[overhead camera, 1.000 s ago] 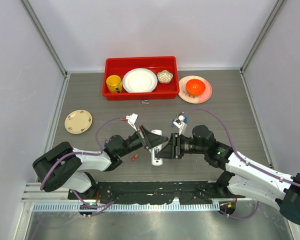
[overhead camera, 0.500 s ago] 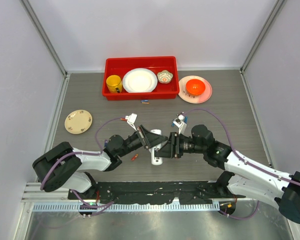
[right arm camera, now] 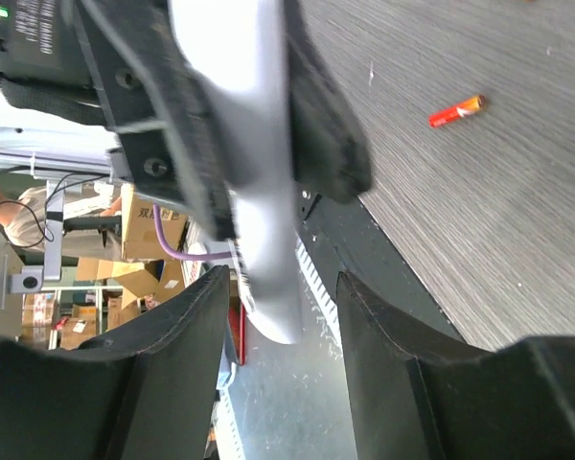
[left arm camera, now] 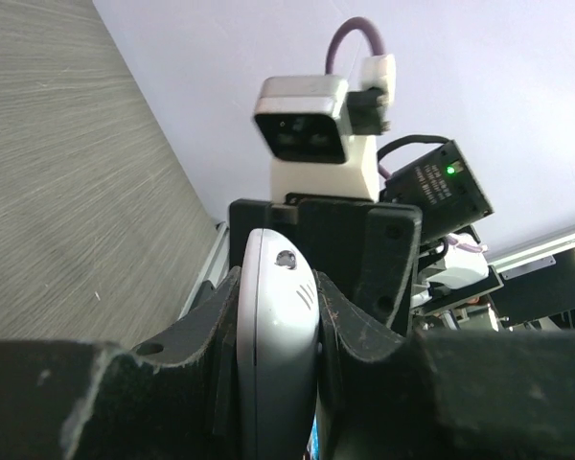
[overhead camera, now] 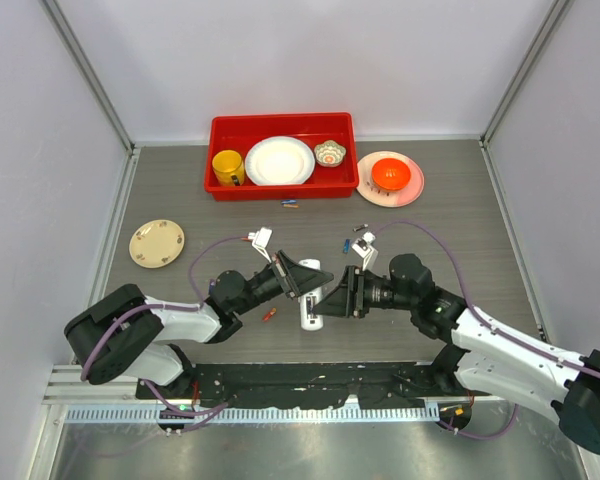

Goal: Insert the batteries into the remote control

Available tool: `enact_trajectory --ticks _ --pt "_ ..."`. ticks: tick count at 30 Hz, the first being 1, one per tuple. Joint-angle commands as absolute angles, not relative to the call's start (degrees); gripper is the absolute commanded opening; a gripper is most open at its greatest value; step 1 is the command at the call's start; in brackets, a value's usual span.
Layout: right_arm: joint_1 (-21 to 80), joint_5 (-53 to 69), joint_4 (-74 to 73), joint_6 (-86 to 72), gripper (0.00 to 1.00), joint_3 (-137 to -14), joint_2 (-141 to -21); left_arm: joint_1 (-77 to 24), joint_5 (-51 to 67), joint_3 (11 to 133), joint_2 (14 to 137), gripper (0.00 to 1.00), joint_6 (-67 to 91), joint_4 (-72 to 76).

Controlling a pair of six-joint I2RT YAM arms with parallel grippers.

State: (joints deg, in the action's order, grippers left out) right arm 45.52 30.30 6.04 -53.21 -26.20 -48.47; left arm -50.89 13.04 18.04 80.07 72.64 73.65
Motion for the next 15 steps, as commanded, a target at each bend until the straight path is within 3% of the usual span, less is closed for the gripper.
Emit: enact_trajectory --ticks 1,12,15 --pt "45.3 32.9 14.4 -56.5 0.54 -24.0 -50.2 -50.5 12.6 18.5 78.6 0.00 72.3 88.6" --pt "45.3 36.5 26.3 -60.9 0.50 -21.8 -54.5 -50.5 13.2 20.8 80.5 0.00 72.6 88.6" --pt "45.4 37.3 28.4 -62.1 0.43 -21.1 -56.0 -50.5 13.3 21.1 80.9 0.00 72.7 88.6"
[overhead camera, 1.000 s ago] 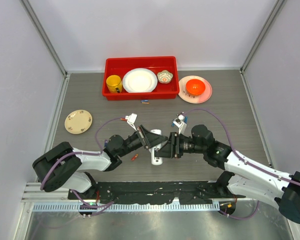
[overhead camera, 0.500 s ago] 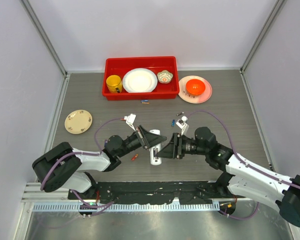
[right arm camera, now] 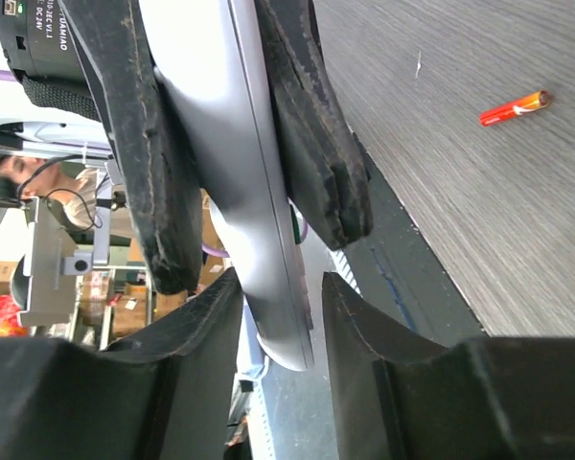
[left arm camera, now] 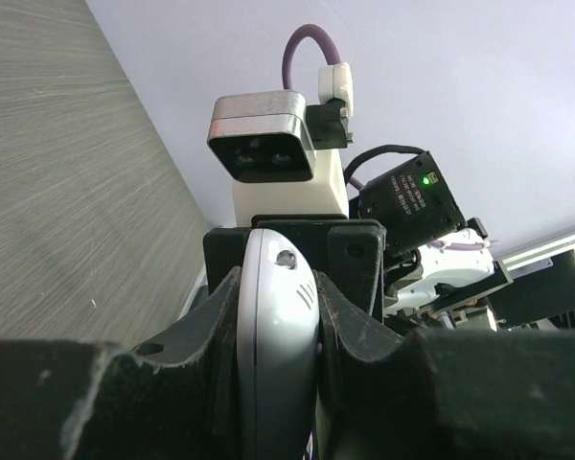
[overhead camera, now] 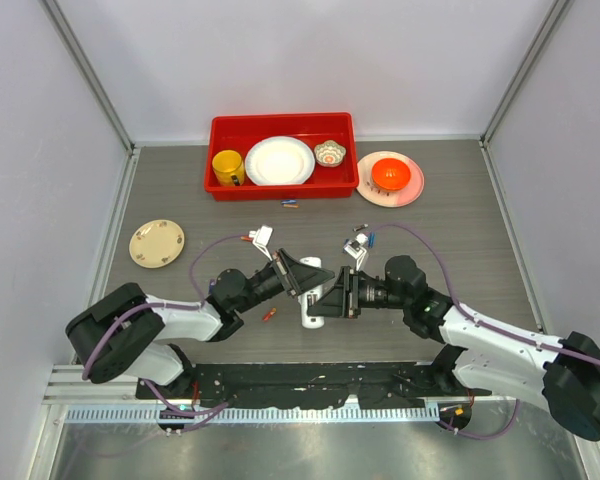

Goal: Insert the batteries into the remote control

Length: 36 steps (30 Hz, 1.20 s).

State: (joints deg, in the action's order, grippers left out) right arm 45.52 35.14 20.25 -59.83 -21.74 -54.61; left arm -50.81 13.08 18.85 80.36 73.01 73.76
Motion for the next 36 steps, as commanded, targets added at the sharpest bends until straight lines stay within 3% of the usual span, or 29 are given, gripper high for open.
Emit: enact_trajectory --ticks 1,10,14,16,17,20,26,36 --pt "45.4 37.4 28.5 -62.1 0.40 -21.1 -56.1 -50.5 13.4 21.2 80.9 0.00 72.7 88.6" --pt "45.3 37.6 26.1 -60.6 0.24 -21.4 -55.2 -50.0 15.6 21.0 81.4 0.00 73.4 88.6" --pt "45.3 37.7 24.4 -59.8 0.11 -22.1 -54.7 -49.6 17.0 20.9 82.0 0.01 74.4 88.6" --pt "45.2 38.1 22.0 -58.4 0.02 -22.9 -54.1 -48.8 18.4 21.1 82.6 0.11 75.2 88.6" --pt "45.0 38.6 20.2 -57.5 0.01 -23.5 -53.8 -48.3 19.2 21.1 83.1 0.22 76.2 88.6" --pt "44.5 39.3 16.4 -55.3 0.01 -24.8 -52.4 -46.2 22.5 21.0 83.4 0.42 77.9 88.6" --pt "42.5 42.0 6.3 -49.8 0.01 -27.8 -50.4 -42.3 30.6 20.9 83.5 0.56 80.5 88.6" --pt "40.4 44.8 4.1 -46.8 0.01 -29.5 -51.9 -42.2 37.3 20.7 83.0 0.55 82.6 88.6"
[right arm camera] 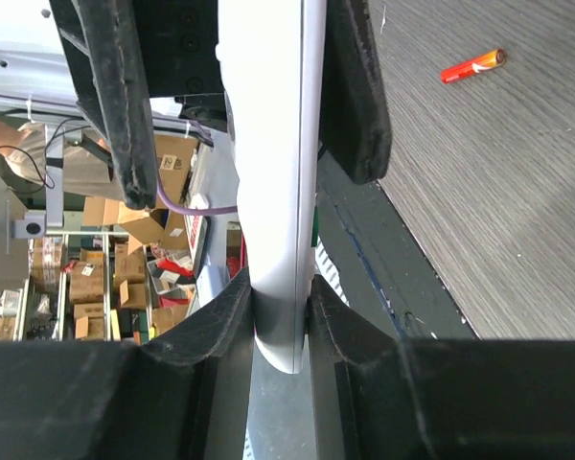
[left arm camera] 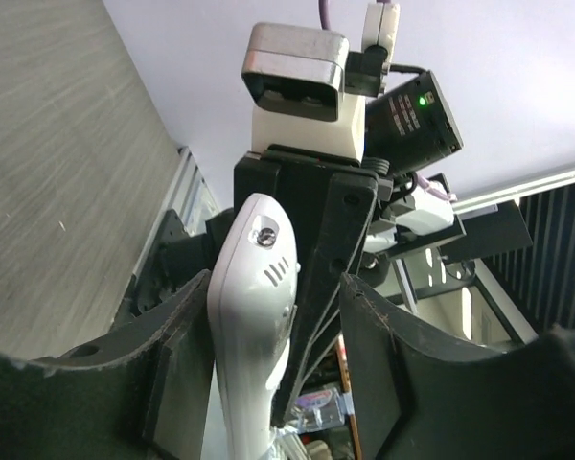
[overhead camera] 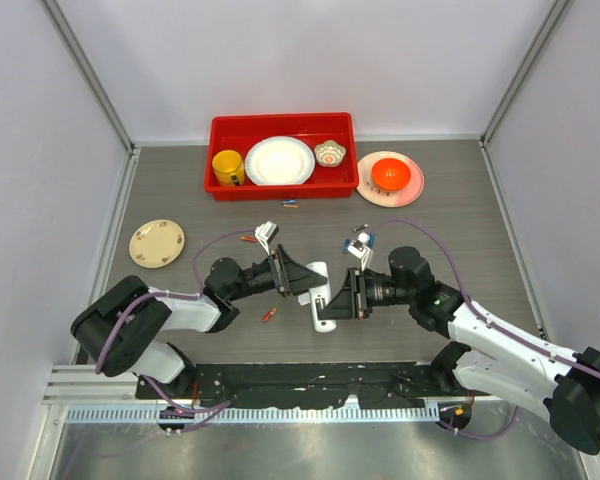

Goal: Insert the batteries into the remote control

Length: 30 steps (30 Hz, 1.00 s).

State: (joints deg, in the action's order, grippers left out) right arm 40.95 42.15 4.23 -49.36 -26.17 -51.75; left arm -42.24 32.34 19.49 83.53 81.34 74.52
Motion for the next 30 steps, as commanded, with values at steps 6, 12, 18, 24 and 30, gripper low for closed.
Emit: enact_trajectory --ticks 6,12,18,24,30 --pt "39.9 45.9 4.2 -46.2 0.01 -29.9 -52.6 -42.4 38.8 20.7 82.9 0.32 82.4 88.6" --pt "39.7 46.2 4.2 -46.1 0.01 -30.2 -53.2 -43.2 39.1 20.8 83.7 0.33 82.3 88.6" --pt "39.3 46.4 3.8 -46.0 0.05 -30.5 -53.4 -43.6 38.6 20.5 83.0 0.00 81.2 88.6" --pt "38.5 45.4 0.5 -44.9 0.47 -32.5 -52.6 -43.5 33.0 18.2 82.7 0.00 79.8 88.6" --pt "37.6 43.1 -5.9 -41.9 0.66 -35.8 -51.0 -43.3 28.0 16.9 83.6 0.00 79.1 88.6"
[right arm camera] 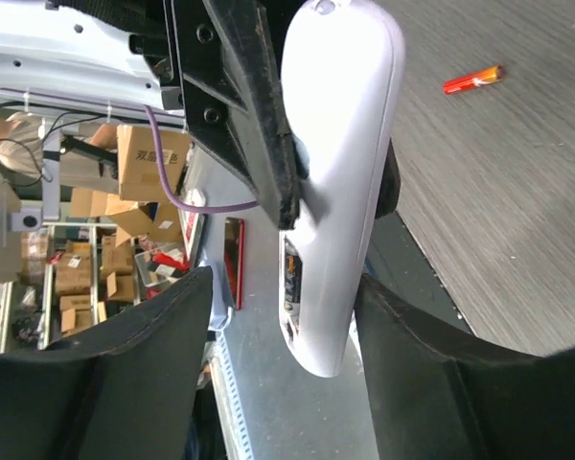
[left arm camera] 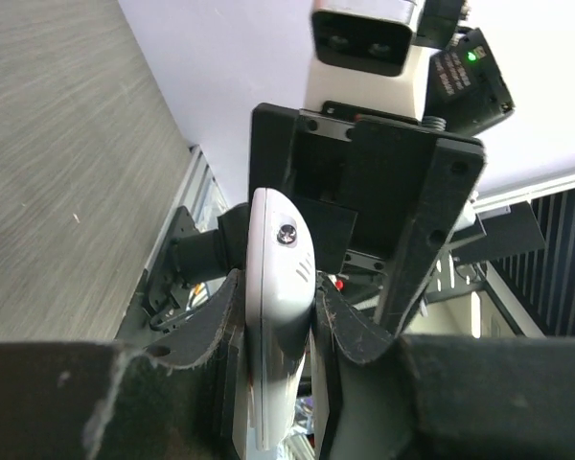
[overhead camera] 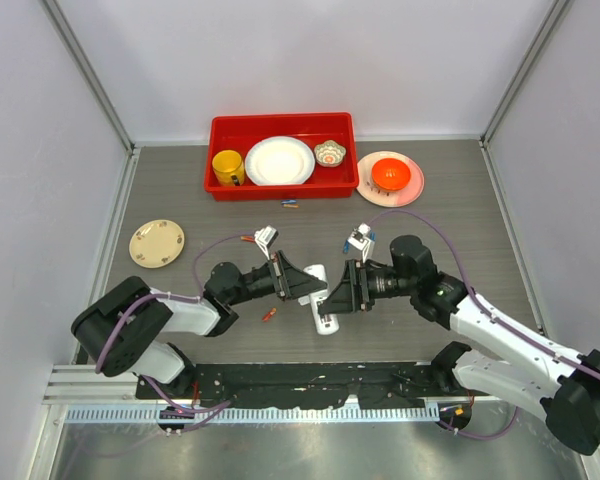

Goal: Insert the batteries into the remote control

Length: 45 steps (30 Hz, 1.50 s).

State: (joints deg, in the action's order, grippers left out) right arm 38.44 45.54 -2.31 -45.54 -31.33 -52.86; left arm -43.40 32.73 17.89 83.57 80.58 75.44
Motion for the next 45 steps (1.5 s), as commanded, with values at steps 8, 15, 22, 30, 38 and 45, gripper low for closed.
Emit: enact_trajectory --ticks 8,15,22,30,38,45 --pt "34.7 14.3 -15.6 -39.6 0.68 -38.9 -46.1 -40.7 21.0 11.7 81.0 0.00 76.7 87.0" --pt "34.6 -12.5 -20.0 -41.6 0.57 -42.3 -62.4 -40.4 19.4 9.9 74.2 0.00 74.1 83.2" --pt "34.7 -20.0 -17.8 -34.1 0.51 -50.7 -78.3 -40.4 18.6 9.8 60.3 0.00 68.2 68.3" --pt "33.9 -19.4 -17.8 -31.7 0.46 -61.3 -91.8 -40.4 19.7 9.5 50.3 0.00 64.7 56.9" --pt "32.2 -18.4 -21.9 -28.8 0.36 -69.3 -103.4 -40.4 20.6 7.5 48.3 0.00 66.0 57.9" --pt "31.6 -18.2 -23.6 -27.8 0.34 -72.6 -107.0 -40.4 20.4 7.6 48.3 0.00 65.4 57.1"
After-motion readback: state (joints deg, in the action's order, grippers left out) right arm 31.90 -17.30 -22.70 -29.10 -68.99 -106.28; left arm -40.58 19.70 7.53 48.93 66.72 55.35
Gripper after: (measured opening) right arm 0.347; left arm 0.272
